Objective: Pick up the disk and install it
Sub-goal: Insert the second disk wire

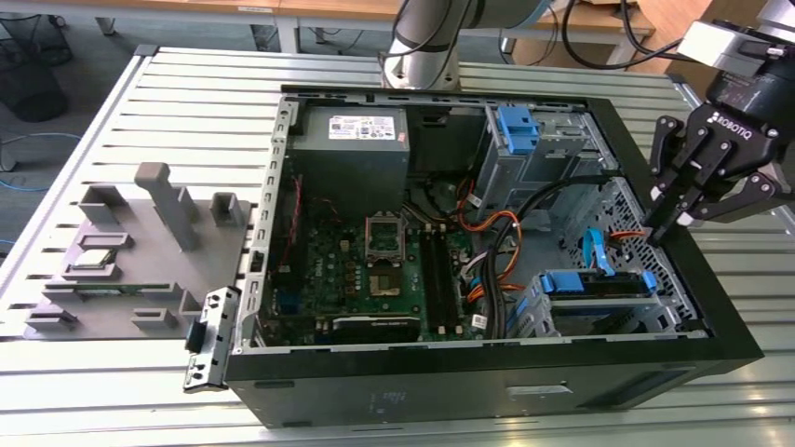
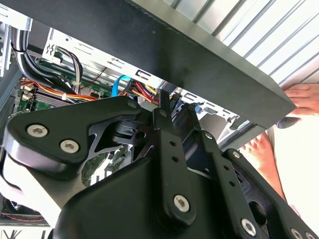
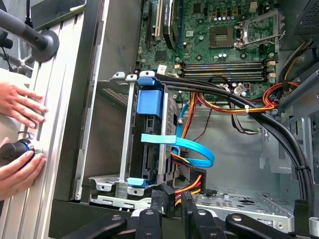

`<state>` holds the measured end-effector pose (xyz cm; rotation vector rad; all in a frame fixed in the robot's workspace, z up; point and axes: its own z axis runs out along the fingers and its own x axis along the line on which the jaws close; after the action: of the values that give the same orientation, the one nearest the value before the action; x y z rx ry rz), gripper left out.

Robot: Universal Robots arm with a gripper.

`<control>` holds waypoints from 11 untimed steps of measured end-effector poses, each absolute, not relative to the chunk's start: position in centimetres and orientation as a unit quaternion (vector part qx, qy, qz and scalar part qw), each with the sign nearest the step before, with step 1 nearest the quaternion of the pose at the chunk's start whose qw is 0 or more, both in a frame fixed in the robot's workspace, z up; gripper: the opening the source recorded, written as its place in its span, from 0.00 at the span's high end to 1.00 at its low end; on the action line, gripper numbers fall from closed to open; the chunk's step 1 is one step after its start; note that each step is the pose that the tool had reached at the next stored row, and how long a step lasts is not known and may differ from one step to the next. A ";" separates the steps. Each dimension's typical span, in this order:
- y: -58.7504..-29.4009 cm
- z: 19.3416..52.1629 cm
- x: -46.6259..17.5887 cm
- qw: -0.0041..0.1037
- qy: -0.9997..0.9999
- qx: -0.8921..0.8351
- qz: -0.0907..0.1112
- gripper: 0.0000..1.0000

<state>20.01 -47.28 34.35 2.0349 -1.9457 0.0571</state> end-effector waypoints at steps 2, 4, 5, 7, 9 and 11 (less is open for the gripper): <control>-47.3 34.3 20.0 0.162 -0.682 0.713 0.020 0.70; -47.3 34.3 20.0 0.162 -0.682 0.713 0.020 0.70; -47.3 34.3 20.0 0.162 -0.682 0.713 0.020 0.70; -47.3 34.3 20.0 0.162 -0.682 0.713 0.020 0.70; -47.3 34.4 20.0 0.162 -0.682 0.713 0.020 0.72; -47.3 34.4 20.0 0.162 -0.682 0.713 0.020 0.83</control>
<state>20.01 -47.27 34.35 2.0348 -1.9457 0.0572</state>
